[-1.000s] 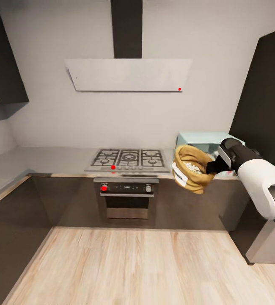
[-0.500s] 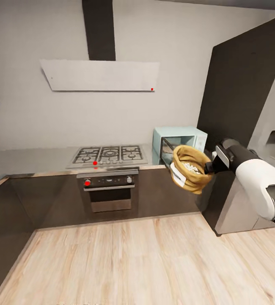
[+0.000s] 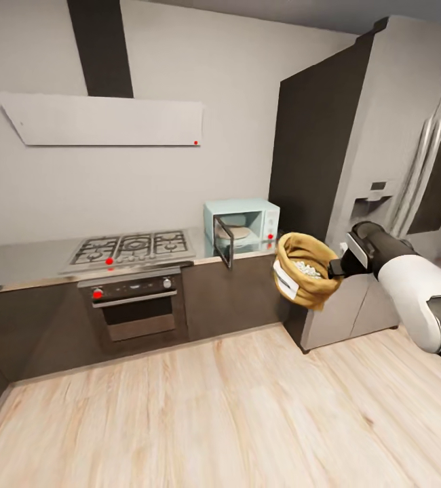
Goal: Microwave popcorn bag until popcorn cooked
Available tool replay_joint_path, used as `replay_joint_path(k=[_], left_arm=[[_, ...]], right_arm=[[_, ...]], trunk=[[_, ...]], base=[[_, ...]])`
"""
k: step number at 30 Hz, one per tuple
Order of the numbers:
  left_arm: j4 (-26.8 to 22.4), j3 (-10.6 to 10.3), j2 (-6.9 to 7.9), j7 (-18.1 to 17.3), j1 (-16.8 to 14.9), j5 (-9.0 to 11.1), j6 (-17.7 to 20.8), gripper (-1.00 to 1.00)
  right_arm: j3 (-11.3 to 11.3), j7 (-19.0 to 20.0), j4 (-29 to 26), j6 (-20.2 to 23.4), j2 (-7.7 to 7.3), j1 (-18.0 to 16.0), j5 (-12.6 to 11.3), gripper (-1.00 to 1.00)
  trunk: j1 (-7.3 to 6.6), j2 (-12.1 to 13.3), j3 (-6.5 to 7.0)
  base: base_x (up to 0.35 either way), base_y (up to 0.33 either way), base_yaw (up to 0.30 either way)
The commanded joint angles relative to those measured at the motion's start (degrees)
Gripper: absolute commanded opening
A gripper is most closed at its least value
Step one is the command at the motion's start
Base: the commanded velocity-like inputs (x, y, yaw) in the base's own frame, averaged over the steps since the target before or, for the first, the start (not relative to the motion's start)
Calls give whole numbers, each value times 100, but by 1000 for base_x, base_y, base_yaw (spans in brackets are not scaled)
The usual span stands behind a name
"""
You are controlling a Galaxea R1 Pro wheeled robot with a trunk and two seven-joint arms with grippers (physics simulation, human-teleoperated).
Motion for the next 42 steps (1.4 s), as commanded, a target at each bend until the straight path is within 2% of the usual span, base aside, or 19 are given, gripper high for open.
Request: replay_joint_path(k=[1,10,24,30,42], left_arm=[[3,15,-1,-2,-5,8,-18,100],[11,22,-6,22,-6,11,-18,100],[12,19,-2,23,-3,16,-18,100],[5,13,-1,21,3,27,-18,100],[5,22,-1,23,2,32,-18,100]], right_arm=[[32,46,-7,24,-5,-3,26,-100],[42,69,0,24,-1,90,26,-100],[43,64,3,24,320,163,50,-100],[51,64,-6,24,293,158,19,-100],[54,49,-1,24,319,265,17,-100]], trunk=[[5,-14,-14],[5,-14,-14],[5,-14,-14],[5,-14,-14],[5,-14,-14]], base=[[125,-336,-243],[227,-282,5],[237,-251,271],[42,-26,164],[316,-107,22]])
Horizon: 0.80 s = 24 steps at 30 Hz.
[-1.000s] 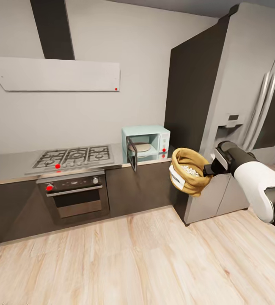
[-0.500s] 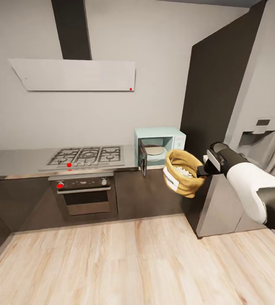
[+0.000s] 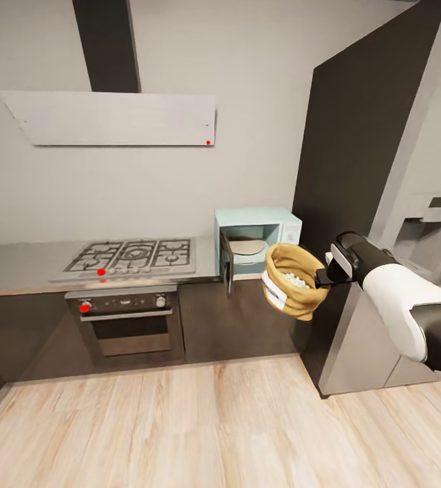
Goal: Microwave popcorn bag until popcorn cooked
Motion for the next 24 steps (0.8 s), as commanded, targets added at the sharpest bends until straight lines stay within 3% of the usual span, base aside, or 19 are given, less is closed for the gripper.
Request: replay_joint_path(k=[1,7,24], left_arm=[[5,12,-2,1,-9,7,-18,100],[2,5,-2,0,-5,5,-18,100],[2,2,-2,-3,-4,4,-18,100]], right_arm=[[33,45,-9,24,-5,-2,31,-100],[37,43,-9,24,1,2,28,-100],[43,35,0,24,11,16,68,-100]], trunk=[[6,-12,-13],[6,-12,-13],[6,-12,-13]], base=[[296,-223,216],[217,-187,241],[1,-1,2]])
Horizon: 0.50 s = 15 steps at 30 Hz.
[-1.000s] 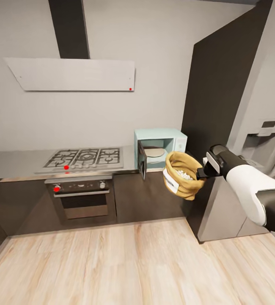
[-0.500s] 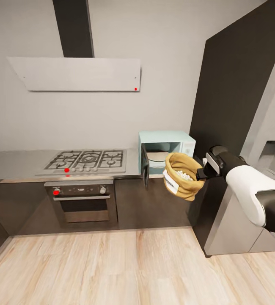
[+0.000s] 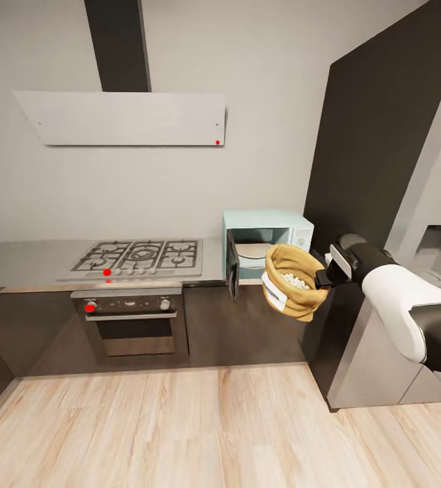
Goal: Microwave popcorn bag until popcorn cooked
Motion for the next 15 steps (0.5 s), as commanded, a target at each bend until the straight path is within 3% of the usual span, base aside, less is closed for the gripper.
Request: replay_joint_path(k=[1,8,15], left_arm=[[3,12,-2,2,-5,11,-17,100],[4,22,-2,4,-13,13,-17,100],[3,18,-2,3,-9,13,-17,100]], right_arm=[[29,46,2,23,-3,-4,31,-100],[36,50,162,23,4,-2,31,-100],[35,54,334,23,5,-2,20,-100]], trunk=[[4,-13,-13],[4,-13,-13],[4,-13,-13]], base=[[92,0,0],[287,0,0],[118,0,0]])
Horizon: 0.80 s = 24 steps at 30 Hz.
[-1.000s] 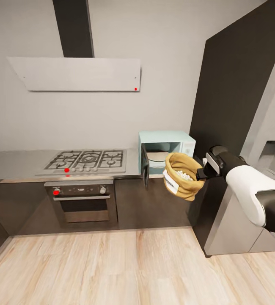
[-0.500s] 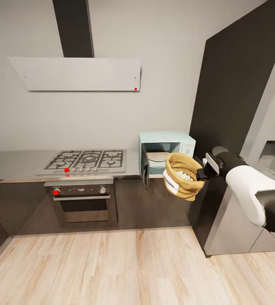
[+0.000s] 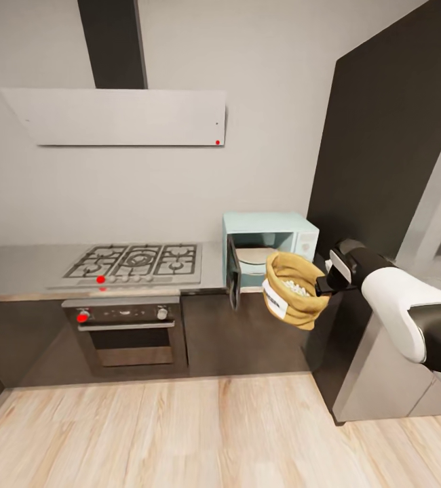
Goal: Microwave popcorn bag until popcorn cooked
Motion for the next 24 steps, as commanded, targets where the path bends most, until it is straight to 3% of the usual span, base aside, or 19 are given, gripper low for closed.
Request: replay_joint_path(k=[1,11,18,24], left_arm=[[3,13,-2,2,-7,9,-18,100],[3,14,-2,2,-9,9,-18,100],[3,5,-2,-4,0,9,-18,100],[3,5,-2,-5,-8,9,-18,100]], right_arm=[[24,42,7,23,-2,-5,18,-100],[23,38,22,23,-1,-12,-2,-100],[23,40,22,23,-1,-13,-11,-100],[23,38,22,23,-1,-13,-8,-100]], trunk=[[6,-12,-13],[6,-12,-13],[6,-12,-13],[6,-12,-13]], base=[[294,0,0],[330,0,0],[83,0,0],[284,0,0]])
